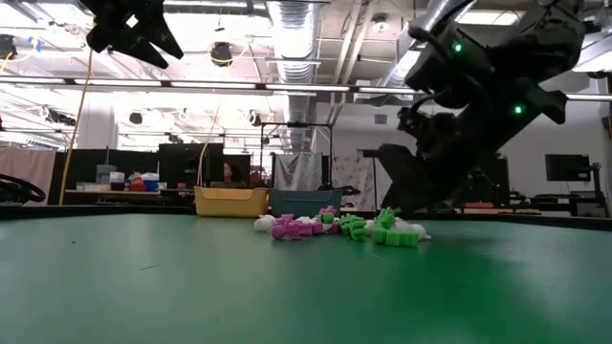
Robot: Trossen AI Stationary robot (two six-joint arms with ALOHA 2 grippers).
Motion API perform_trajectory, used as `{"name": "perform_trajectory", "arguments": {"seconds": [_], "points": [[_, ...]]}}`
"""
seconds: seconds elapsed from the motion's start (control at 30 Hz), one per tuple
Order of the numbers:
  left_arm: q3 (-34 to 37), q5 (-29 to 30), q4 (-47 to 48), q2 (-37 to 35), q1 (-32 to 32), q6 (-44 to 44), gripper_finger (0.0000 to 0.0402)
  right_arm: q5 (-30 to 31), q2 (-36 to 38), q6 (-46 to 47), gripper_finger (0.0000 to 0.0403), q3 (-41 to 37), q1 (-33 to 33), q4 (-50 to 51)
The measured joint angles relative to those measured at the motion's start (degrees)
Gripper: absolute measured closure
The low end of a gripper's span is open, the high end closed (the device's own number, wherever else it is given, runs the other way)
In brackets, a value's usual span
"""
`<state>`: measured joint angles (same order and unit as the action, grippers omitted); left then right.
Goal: Sort Halloween decoration
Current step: Put the white ghost into the orange bin
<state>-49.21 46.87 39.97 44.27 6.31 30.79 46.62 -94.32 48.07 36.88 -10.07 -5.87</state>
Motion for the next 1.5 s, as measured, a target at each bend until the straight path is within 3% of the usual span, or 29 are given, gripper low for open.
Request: {"name": "perform_trajectory", "arguments": {"seconds": [0.2, 0.43, 0.53, 0.73, 0.87, 1.0, 1.5], "points": [[0.00, 0.00, 0.08, 0.00, 0.00, 0.02, 0.0170, -1.27, 0.31, -2.05, 0.0203, -1.17, 0.70, -1.57], [0.00, -0.14, 0.10, 0.00, 0.00, 0.33, 0.0170, -15.72, 0.77, -14.84, 0.0203, -7.84, 4.61, -19.11], [0.00, -0.15, 0.10, 0.00, 0.00, 0.35, 0.0170, -19.51, 0.83, -21.23, 0.0203, -8.75, 6.75, -20.01], [0.00, -0.12, 0.13, 0.00, 0.00, 1.89, 0.0170, -21.44, 0.62, -29.09, 0.0203, -9.09, 11.15, -21.24], [0.00, -0.09, 0.17, 0.00, 0.00, 1.96, 0.0170, -29.68, 0.28, -34.42, 0.0203, -9.11, 14.71, -24.86], [0.00, 0.40, 0.17, -0.01, 0.00, 2.02, 0.0170, -34.18, 0.28, -38.91, 0.0211, -9.48, 17.34, -25.52], [0.02, 3.41, 0.21, 0.00, -0.04, 3.79, 0.0170, -34.54, 0.35, -42.68, 0.0234, -16.50, 18.64, -33.61]]}}
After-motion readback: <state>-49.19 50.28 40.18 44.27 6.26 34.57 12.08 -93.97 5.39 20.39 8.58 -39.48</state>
